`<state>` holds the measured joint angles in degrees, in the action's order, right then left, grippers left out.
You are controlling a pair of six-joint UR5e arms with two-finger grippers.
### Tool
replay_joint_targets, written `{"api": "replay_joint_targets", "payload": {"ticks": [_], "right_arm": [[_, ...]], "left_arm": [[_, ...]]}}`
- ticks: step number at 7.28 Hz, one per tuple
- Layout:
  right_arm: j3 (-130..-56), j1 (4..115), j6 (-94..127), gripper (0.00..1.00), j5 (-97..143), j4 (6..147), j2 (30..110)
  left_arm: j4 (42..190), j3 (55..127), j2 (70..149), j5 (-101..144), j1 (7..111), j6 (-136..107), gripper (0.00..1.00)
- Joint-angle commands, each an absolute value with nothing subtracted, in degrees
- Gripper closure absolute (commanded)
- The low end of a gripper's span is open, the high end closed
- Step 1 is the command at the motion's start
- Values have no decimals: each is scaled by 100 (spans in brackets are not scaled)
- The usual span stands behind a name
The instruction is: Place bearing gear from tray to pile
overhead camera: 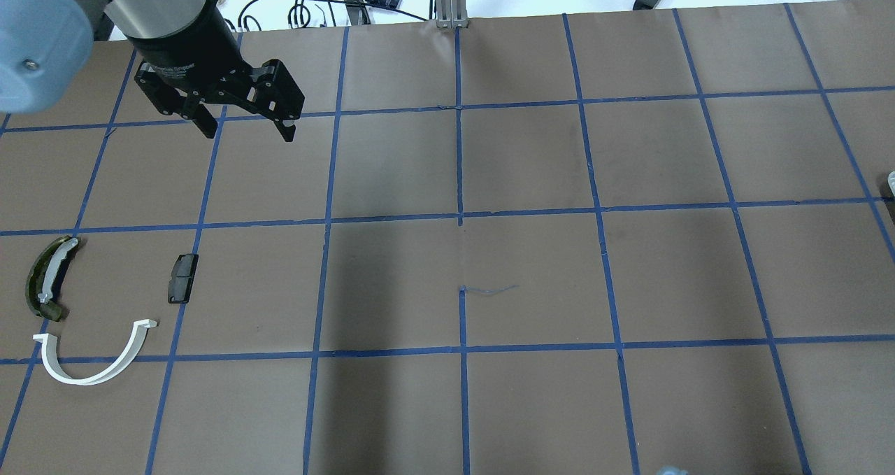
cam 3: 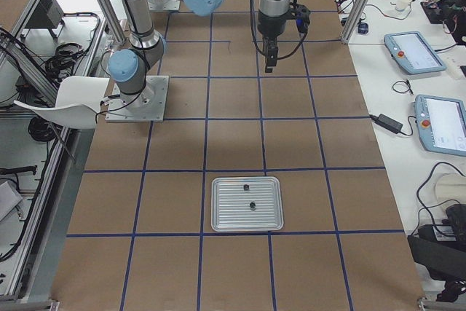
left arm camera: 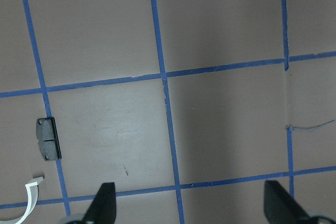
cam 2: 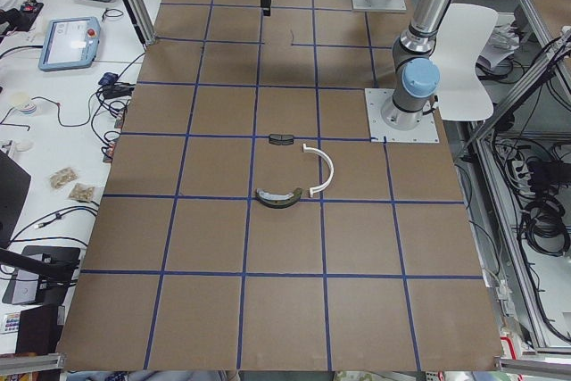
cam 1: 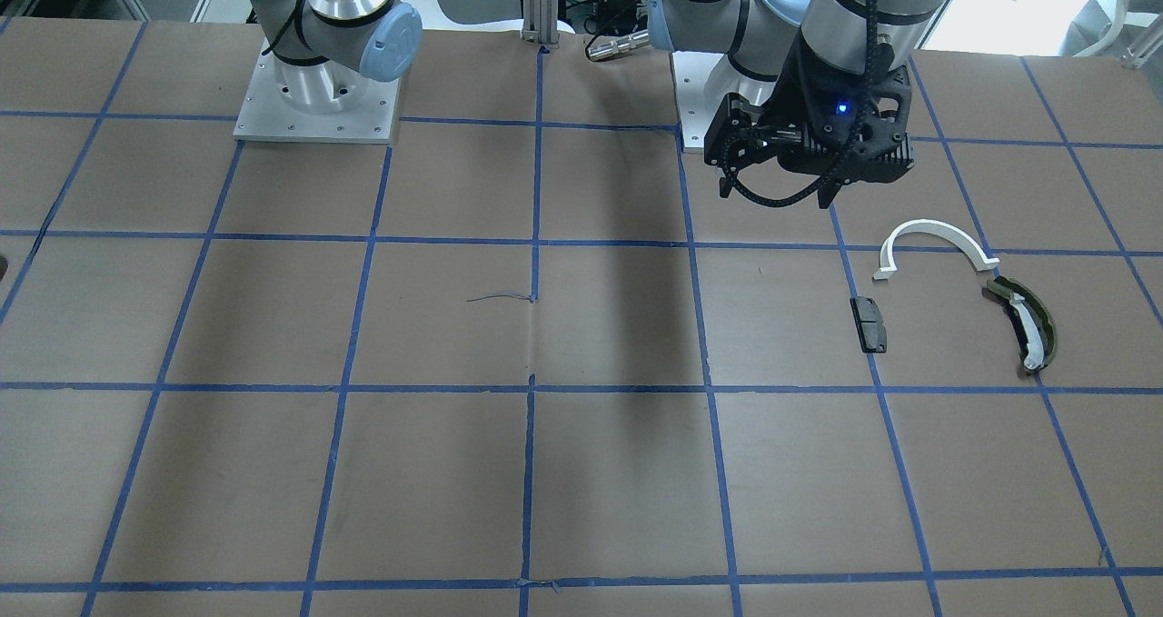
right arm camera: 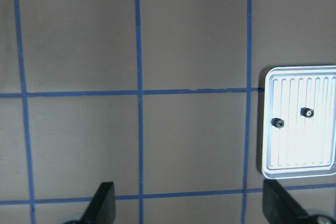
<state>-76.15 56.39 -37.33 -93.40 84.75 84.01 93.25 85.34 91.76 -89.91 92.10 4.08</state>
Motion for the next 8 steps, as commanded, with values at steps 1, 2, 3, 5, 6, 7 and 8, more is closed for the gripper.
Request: {"api": "replay_joint_targets", "payload": {"ticks": [1, 2, 3, 5, 6, 7, 8], "right_arm": [[-7629, 4591, -5015, 0, -9160, 8490, 7956], [-7629, 4440, -5967, 0, -9132, 8508, 7789], [-7638, 4282, -6890, 0, -9210, 8717, 7631], [-7733, 3738, -9042, 0, -9202, 8824, 7104], [-7839, 3614, -9662, 0, -9220, 9042, 6893], [-8136, 3560, -9816, 0, -9141, 9653, 6751], [-8600, 3429, -10505, 4, -9123, 10312, 6654]], "left_arm": [[9325, 8534, 9176, -8991, 9211, 404, 0], [9325, 8534, 9176, -8991, 9202, 404, 0], [9325, 8534, 9176, -8991, 9211, 404, 0], [9325, 8534, 9184, -8991, 9211, 404, 0], [9325, 8534, 9185, -8991, 9211, 404, 0], [9325, 8534, 9185, -8991, 9211, 404, 0], [9325, 8534, 9185, -8991, 9211, 404, 0]]}}
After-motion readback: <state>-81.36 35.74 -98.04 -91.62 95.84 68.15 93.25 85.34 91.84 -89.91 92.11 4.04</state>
